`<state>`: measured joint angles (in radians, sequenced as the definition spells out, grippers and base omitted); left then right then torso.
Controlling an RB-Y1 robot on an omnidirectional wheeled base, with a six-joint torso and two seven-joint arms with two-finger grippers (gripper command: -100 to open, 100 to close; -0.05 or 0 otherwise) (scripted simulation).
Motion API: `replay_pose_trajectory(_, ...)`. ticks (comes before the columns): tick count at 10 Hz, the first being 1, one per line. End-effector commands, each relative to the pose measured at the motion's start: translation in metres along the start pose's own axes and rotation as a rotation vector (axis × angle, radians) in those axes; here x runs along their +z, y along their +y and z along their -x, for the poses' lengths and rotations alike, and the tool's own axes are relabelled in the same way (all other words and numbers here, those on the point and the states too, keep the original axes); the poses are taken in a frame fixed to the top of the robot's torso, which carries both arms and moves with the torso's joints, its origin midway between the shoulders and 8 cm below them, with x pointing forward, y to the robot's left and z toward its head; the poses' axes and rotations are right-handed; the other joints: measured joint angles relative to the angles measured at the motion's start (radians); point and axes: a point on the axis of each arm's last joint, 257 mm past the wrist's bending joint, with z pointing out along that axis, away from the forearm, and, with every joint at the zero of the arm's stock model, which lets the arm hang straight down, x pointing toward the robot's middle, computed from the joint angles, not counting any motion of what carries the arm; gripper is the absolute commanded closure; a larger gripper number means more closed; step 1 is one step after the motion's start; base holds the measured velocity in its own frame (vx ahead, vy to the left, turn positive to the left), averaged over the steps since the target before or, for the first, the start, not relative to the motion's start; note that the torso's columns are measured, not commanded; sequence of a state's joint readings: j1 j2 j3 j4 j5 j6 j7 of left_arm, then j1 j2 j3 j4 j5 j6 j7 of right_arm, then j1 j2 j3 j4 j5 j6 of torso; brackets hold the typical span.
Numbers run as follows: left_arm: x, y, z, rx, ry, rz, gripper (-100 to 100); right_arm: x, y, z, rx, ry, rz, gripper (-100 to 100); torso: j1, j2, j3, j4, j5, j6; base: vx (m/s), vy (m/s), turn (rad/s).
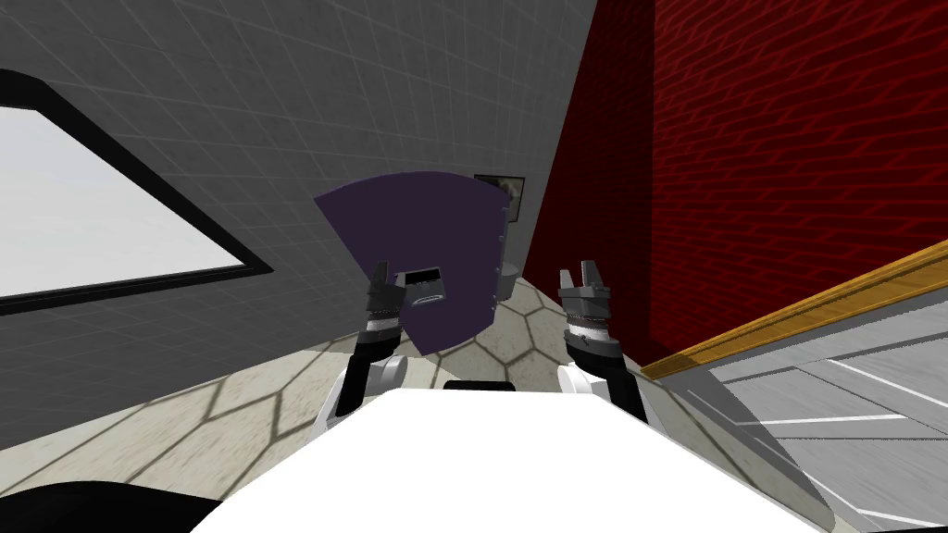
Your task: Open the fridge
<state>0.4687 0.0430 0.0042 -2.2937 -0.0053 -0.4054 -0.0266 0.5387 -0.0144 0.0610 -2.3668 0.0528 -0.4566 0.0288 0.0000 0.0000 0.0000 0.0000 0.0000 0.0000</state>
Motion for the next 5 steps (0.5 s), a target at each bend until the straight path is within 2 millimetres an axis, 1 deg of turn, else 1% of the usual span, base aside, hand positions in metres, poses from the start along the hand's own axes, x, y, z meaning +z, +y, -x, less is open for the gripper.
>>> replay_pose_trajectory(1, 0.0000, 0.0000, 0.0000, 0.000, 0.000, 0.000, 0, 0.0000, 0.0000, 0.0000, 0.000, 0.000, 0.000, 0, 0.000, 0.040, -0.082, 0.041, 0.000, 0.000, 0.000, 0.000, 0.000)
replay_pose_trajectory(5, 0.0000, -0.0001, 0.0000, 0.000, 0.000, 0.000, 0, 0.0000, 0.0001, 0.0000, 0.000, 0.000, 0.000, 0, 0.000, 0.322, -0.644, 0.322, 0.000, 0.000, 0.000, 0.000, 0.000)
